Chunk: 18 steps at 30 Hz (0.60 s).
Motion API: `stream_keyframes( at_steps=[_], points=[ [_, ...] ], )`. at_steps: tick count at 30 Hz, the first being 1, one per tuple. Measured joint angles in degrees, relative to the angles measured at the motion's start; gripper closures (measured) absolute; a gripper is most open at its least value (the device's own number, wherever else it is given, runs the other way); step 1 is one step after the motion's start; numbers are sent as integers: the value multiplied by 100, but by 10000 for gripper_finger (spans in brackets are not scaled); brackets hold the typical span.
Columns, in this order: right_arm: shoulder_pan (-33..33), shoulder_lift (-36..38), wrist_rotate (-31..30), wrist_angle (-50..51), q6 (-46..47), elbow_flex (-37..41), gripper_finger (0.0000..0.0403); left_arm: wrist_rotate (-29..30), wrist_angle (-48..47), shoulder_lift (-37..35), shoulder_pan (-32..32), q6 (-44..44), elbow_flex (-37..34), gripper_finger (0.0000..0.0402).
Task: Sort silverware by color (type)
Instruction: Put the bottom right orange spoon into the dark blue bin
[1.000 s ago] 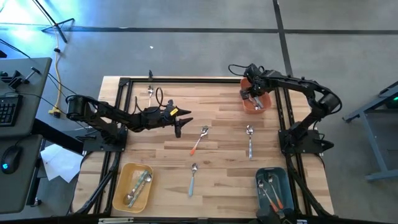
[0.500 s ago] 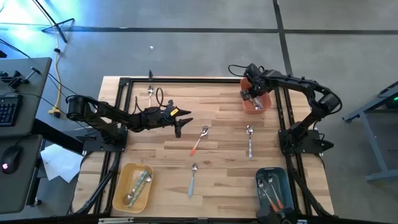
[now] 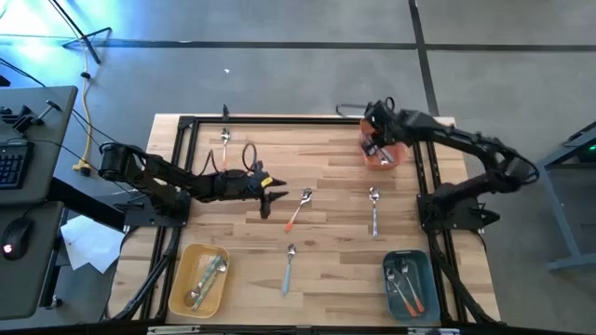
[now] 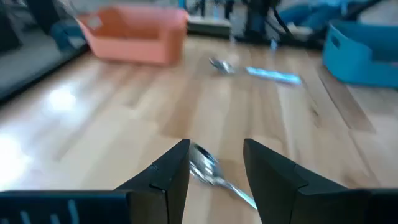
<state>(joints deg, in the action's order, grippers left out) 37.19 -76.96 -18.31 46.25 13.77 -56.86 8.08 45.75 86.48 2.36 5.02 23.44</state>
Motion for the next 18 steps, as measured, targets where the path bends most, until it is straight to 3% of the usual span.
stream_keyframes(
  at_steps=[6,12,18],
  points=[
    [-1442,987,-579,-833,452,928,399,197,-1301,114,-413,400,519,264],
    [-2918,1287,-448,-2824,111,1794,373,323,-1298,315,-550,341,488,262],
    [-3507,383,279,-4549,-545,1903,326,730,-882,220,-460,611,-52,285]
  ],
)
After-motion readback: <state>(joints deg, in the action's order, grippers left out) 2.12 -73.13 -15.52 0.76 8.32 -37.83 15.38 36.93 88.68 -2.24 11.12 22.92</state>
